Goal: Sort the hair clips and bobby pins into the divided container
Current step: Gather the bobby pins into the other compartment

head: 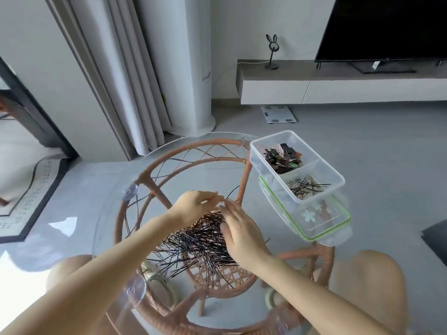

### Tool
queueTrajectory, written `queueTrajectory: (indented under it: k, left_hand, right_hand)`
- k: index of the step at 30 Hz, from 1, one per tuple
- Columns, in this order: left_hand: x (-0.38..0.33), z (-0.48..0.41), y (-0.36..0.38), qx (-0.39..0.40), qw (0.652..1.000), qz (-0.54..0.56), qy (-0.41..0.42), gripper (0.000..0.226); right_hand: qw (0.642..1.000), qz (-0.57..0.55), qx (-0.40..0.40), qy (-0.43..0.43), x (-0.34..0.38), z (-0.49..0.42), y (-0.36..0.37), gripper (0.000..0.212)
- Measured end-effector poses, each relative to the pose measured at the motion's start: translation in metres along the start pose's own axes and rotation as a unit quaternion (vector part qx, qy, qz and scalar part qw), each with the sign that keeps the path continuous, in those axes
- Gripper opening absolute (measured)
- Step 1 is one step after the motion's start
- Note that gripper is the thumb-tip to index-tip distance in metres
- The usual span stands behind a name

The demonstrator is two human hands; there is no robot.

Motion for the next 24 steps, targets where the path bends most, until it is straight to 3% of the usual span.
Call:
queueTrajectory:
  k: [3,6,10,13,18,24]
  left_hand:
    - [0.01,0.026,-0.029,-0.057,0.998,-0.02,-0.022,0.031]
    - [0.032,0.051,-0.053,-0.112,0.991,-0.055,-0.042,0.031]
    - [0.046,0.06,-0.051,-0.099,0.988,-0.109,-0.045,0.047]
    - [0.023,0.041,-0.041,-0.088,0.985,-0.149,0.011,0.04]
    - [-0.034,-0.009,0.005,-0.021,0.98,-0.161,0.114,0.034]
    - [-0.065,-0.048,0.037,0.018,0.976,-0.162,0.143,0.037]
  right_hand:
    - [0.998,-0.059,0.013,-0.004,0.016,0.006,-0.005,0.042]
    - [0.996,-0.076,-0.04,0.032,0.005,0.008,-0.024,0.043]
    - [0.982,0.093,-0.158,0.051,-0.005,0.017,-0.048,0.029]
    - [0.942,0.236,-0.234,0.049,-0.004,0.024,-0.071,0.029]
    - [0.878,0.415,-0.214,0.106,-0.043,0.018,-0.085,0.022]
    - [0.885,0.413,-0.19,0.102,-0.063,0.006,-0.092,0.024]
Point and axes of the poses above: each hand's wrist, its own z-axis away from the middle knuckle, its own y-axis out of the palm, x = y × z, the point moved 10 cm from there along -z, towards the middle knuckle, and after that the axes turned 14 degrees about y, right-handed, at the moved point
